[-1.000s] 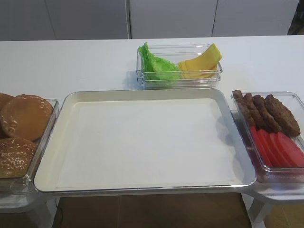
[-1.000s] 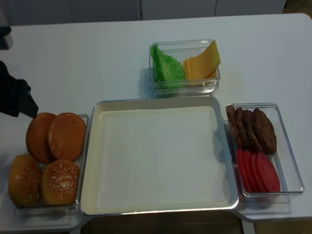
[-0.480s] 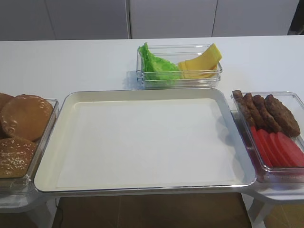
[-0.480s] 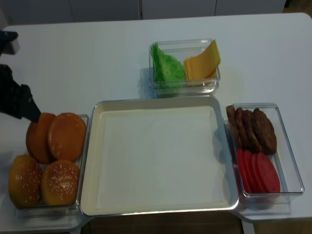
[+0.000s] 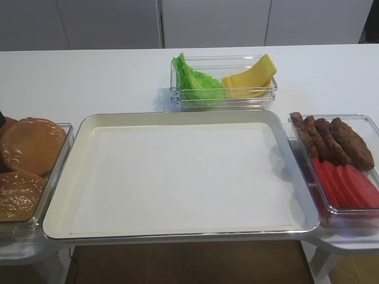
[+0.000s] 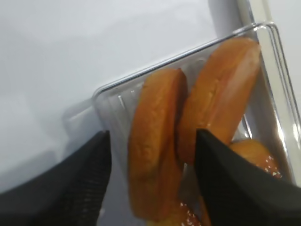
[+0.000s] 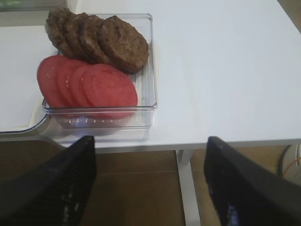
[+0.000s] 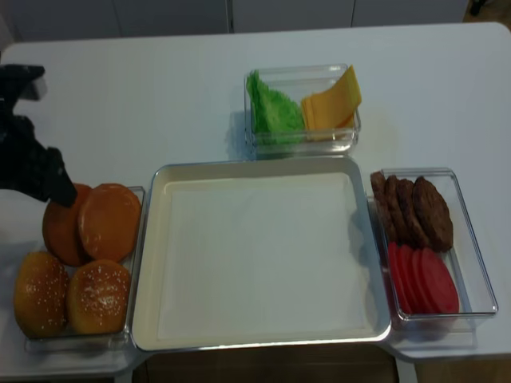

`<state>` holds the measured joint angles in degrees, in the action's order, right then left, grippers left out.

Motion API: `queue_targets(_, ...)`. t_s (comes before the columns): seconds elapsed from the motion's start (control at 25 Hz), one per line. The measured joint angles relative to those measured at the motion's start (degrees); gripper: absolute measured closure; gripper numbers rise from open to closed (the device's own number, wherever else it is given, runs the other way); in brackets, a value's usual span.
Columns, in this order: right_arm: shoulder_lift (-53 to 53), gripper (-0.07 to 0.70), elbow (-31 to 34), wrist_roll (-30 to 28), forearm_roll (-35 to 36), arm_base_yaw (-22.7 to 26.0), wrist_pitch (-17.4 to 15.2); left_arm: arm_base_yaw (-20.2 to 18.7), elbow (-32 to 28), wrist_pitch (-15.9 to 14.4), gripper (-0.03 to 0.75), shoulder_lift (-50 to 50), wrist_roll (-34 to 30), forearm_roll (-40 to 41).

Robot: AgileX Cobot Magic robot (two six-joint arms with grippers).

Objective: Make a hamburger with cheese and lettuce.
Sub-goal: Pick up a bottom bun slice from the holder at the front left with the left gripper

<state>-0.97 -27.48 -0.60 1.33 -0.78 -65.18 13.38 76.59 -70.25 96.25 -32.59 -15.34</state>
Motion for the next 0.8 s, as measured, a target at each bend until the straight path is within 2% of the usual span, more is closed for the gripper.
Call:
queue_targets(0.32,0.0,0.071,0.0,0.0,0.0,0.0,0.0,-1.03,0.0,0.0,0.3,0.7,0.0,0.86)
queue_targets(0.8,0.0,0.071,0.0,0.0,0.0,0.0,0.0,-1.03,1.12,0.13,0.449,0.7,0.0,1.74)
